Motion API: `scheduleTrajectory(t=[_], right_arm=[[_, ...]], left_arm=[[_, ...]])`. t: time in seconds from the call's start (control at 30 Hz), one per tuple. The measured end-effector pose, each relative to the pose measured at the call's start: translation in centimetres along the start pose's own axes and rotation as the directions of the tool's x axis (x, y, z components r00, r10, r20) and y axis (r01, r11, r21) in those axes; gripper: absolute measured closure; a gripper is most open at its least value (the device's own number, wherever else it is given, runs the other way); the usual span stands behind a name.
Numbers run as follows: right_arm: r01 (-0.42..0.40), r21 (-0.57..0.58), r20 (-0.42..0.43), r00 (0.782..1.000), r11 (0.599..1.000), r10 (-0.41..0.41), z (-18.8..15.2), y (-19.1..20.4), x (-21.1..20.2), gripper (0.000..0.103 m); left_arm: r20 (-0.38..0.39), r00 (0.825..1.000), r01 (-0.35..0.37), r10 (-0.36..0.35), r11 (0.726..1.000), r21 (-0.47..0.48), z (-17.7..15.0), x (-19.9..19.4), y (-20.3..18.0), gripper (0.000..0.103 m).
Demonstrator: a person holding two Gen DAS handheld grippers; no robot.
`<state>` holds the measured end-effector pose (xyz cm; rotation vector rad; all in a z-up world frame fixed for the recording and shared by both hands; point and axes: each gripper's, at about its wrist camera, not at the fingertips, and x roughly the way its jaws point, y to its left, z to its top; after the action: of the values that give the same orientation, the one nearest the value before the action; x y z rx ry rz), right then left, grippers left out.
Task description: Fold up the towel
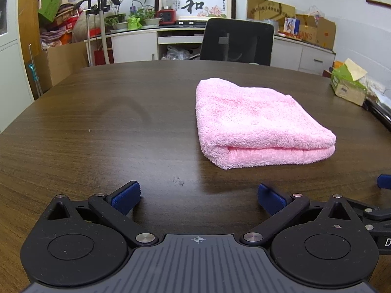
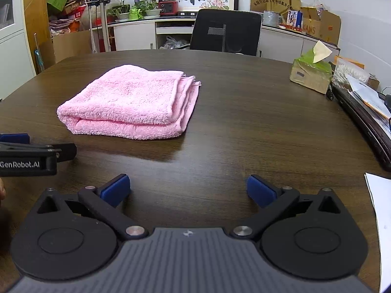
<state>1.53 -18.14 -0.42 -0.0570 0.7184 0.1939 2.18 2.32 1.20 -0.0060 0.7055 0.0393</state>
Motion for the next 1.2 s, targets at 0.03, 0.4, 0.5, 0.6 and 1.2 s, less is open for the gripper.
scheduleTrajectory(t=[0.03,0.4,0.5,0.6,1.2], right_arm=[[0.0,0.0,0.0,1.0,1.0,0.0,0.01,0.0,0.02,0.0],[-0.004,-0.002,0.0,1.0,1.0,0.004,0.16,0.04,0.2,0.0],[-0.004,-0.002,-0.001,1.0,1.0,0.004,0.14,0.06,0.21,0.0],[-0.004,-0.001,-0.001,1.0,1.0,0.004,0.14,0.15,0.2,0.0],[-0.003,0.0,-0.001,1.0,1.0,0.003,0.12,0.38,0.12,0.0]], left_arm=[[-0.002,1.0,-0.003,0.003,1.0,0.004,-0.02,0.0,-0.1,0.0],[-0.004,1.0,-0.01,0.01,1.0,0.007,0.02,0.06,-0.29,0.0],[-0.004,1.0,-0.01,0.01,1.0,0.007,0.03,0.05,-0.25,0.0],[-0.004,1.0,-0.009,0.009,1.0,0.007,0.04,0.05,-0.21,0.0],[-0.004,1.0,-0.004,0.004,1.0,0.009,0.03,-0.05,0.02,0.0]])
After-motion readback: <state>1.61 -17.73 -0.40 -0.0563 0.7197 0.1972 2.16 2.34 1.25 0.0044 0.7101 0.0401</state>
